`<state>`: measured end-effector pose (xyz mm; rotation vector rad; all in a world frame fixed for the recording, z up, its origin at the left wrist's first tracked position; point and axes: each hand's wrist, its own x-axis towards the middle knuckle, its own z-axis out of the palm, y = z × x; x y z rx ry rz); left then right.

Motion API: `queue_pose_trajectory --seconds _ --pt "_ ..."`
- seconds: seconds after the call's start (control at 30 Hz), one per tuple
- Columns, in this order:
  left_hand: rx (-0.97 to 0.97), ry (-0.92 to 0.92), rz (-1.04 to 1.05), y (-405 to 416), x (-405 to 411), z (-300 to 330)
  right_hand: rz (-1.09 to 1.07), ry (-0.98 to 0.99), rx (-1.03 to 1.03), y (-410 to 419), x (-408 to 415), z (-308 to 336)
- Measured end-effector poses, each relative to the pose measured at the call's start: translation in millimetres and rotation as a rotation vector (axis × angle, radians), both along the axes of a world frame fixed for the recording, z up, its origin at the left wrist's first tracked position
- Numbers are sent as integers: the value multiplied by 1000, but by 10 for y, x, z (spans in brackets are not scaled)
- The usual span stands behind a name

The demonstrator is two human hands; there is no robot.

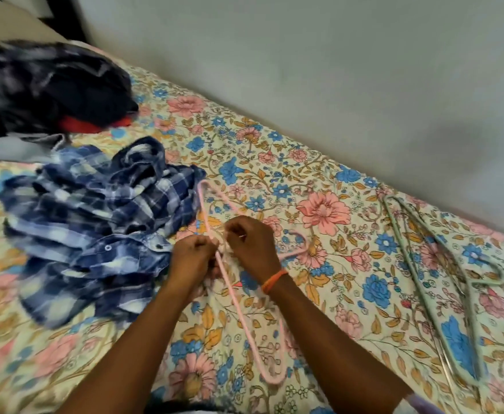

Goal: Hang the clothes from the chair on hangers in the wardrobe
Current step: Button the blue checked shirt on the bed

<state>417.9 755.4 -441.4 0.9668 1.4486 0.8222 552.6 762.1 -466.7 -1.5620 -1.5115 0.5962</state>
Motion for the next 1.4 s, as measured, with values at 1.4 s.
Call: queue_pose_trajectory --seconds 1.4 --pt "515 442 416 1128 -2033 1316 -50 547 218 1898 -1422 1762"
